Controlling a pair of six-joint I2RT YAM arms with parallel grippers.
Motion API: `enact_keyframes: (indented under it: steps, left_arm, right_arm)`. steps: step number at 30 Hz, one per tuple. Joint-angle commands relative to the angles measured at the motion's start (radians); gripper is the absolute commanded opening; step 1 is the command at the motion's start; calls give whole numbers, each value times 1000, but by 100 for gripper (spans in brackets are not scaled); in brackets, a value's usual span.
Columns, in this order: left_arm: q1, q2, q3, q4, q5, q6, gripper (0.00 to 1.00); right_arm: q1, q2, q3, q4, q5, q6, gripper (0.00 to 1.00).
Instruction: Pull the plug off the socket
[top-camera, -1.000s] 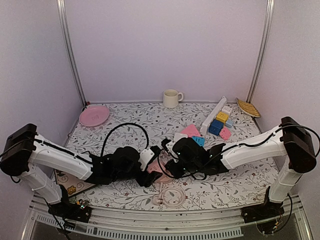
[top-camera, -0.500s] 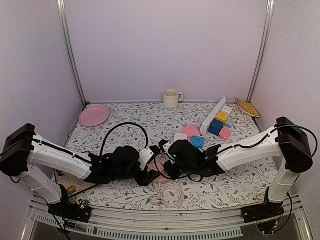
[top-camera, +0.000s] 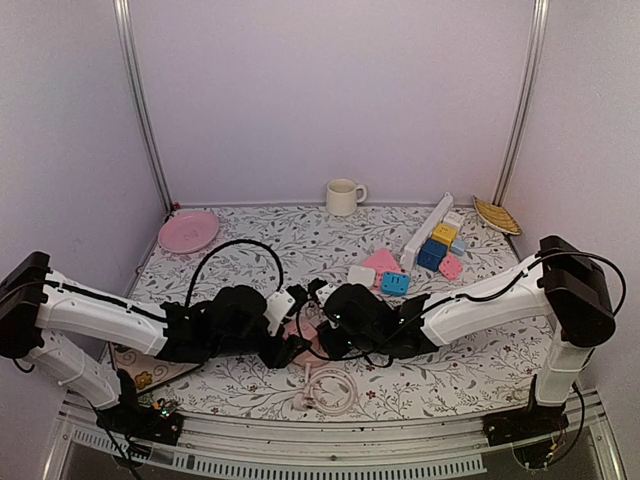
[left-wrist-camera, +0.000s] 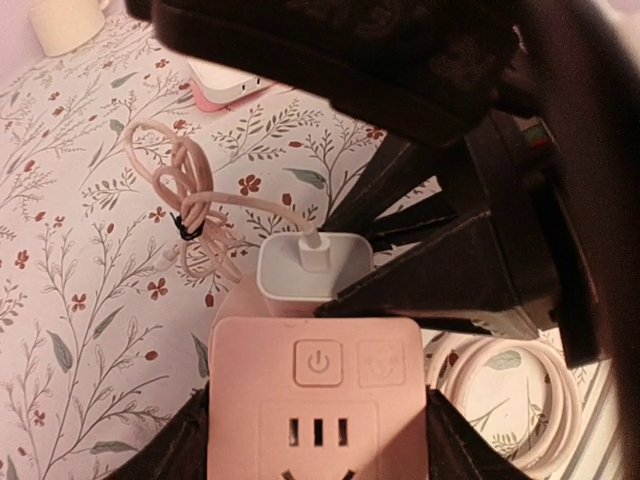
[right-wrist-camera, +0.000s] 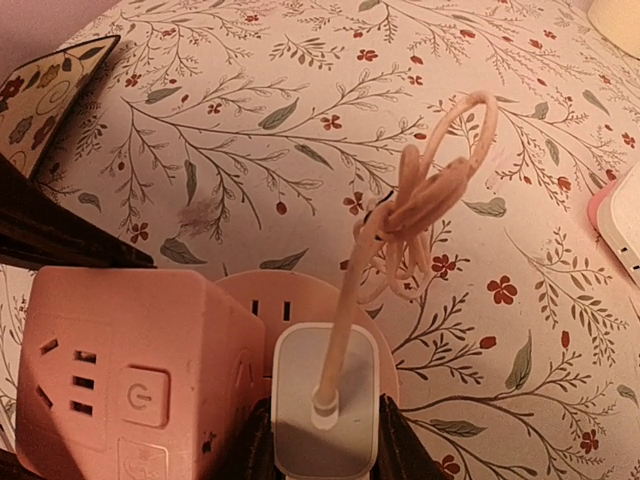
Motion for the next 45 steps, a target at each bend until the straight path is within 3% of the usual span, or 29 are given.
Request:
enact_keyframes:
  steps: [1,9,14,18,26,33,41,45]
  left_arm:
    - [24,-92,29,253,76,-48,26]
    - [108,-106,18,260,163,-110,26]
    - [108,-83,38,235,211,-69,26]
    - [25,-53,88,150,118,28,24]
    - [-95,-50,77,144,-63,118,24]
    - [-108,-85,32,189,-95,129,26]
    - [118,-141,-19,229,223,-78,29]
    - [126,-107,18,191,277,-63,29]
  right_arm:
    - [9,84,17,-100,86,-2,2]
    - [19,104,18,-109,99,0,2]
    - [18,111,21,-109,104,0,2]
    - [19,112,21,-106,87,3,2]
    - [10,108,21,-104,56,23,2]
    - [-2,105,21,-105,44,34,2]
    - [-2,109,22,-119,65,43,2]
    - [-3,109,23,-124,67,42,2]
